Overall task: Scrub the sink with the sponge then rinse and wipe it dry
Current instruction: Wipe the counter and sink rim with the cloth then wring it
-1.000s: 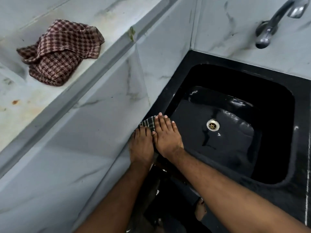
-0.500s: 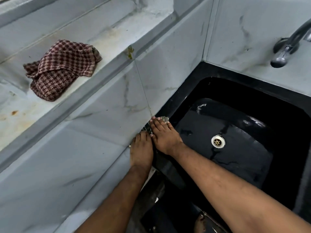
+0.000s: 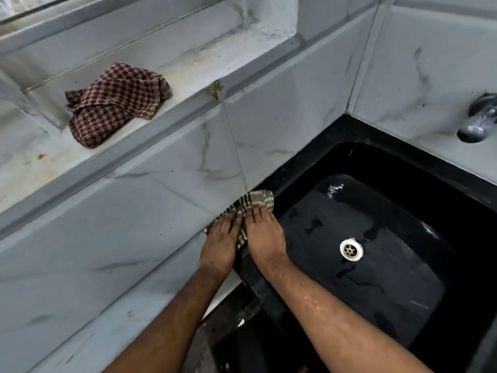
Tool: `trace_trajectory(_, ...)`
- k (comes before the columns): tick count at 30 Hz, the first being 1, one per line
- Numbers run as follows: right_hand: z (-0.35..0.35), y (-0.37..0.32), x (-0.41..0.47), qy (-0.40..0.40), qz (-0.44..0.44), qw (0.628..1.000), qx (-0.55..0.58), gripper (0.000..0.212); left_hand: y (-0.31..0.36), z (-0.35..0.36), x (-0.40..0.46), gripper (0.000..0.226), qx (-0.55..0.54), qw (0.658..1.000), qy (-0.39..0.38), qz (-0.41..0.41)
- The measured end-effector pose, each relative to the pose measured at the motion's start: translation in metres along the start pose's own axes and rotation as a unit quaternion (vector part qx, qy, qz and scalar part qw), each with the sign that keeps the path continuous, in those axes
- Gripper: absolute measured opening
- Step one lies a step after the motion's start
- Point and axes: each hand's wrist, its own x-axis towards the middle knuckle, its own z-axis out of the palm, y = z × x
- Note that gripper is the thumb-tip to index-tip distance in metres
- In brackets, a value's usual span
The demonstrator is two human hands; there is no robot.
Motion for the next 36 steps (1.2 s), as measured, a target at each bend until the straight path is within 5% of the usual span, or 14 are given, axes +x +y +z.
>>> trace_trajectory(13, 0.007, 0.036, 0.04, -0.01, -0.047, 0.998, -0.048, 0.056, 0.043, 0.009, 0.032, 0.064, -0.019, 0.999, -0.015, -0.043)
trace_trajectory(26, -0.02, 0.087, 0.09, 0.034, 0.022, 0.999, 0.021, 0.03, 0.082, 0.014, 0.082, 0.069, -0.001, 0.998, -0.05, -0.034)
trace_trajectory(36, -0.045, 0.127, 0.12, -0.034, 0.144, 0.987, 0.057, 0.014, 0.095, -0.013, 0.136, 0.062, -0.007, 0.997, -0.04, 0.058)
